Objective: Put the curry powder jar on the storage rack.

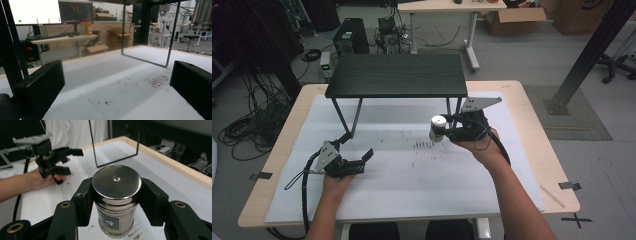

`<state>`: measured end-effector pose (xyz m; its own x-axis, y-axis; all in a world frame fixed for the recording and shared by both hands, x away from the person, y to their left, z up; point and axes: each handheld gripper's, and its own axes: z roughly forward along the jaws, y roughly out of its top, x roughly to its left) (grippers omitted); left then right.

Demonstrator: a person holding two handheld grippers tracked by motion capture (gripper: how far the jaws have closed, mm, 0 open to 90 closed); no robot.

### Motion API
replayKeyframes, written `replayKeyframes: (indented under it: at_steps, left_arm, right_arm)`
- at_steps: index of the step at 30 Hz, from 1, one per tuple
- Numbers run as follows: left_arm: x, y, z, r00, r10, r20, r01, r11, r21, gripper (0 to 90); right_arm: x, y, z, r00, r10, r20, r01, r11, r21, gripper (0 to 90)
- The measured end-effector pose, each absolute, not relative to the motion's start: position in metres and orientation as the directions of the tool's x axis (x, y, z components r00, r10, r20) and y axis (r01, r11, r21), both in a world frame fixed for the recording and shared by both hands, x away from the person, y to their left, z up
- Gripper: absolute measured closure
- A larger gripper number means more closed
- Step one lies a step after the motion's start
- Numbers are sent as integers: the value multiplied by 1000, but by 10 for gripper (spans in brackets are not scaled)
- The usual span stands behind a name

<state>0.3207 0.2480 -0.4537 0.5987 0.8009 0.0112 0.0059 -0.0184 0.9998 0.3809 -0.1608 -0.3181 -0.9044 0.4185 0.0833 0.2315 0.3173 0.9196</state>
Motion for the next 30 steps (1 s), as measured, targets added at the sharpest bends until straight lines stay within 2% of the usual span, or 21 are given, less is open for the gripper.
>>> replayKeyframes:
  at_steps: [30]
  left_arm:
    - [321,248,-454,598,801,12,5,-19,1000,2]
  right_arm:
    - [387,-135,-214,-922,388,4,153,355,922,487]
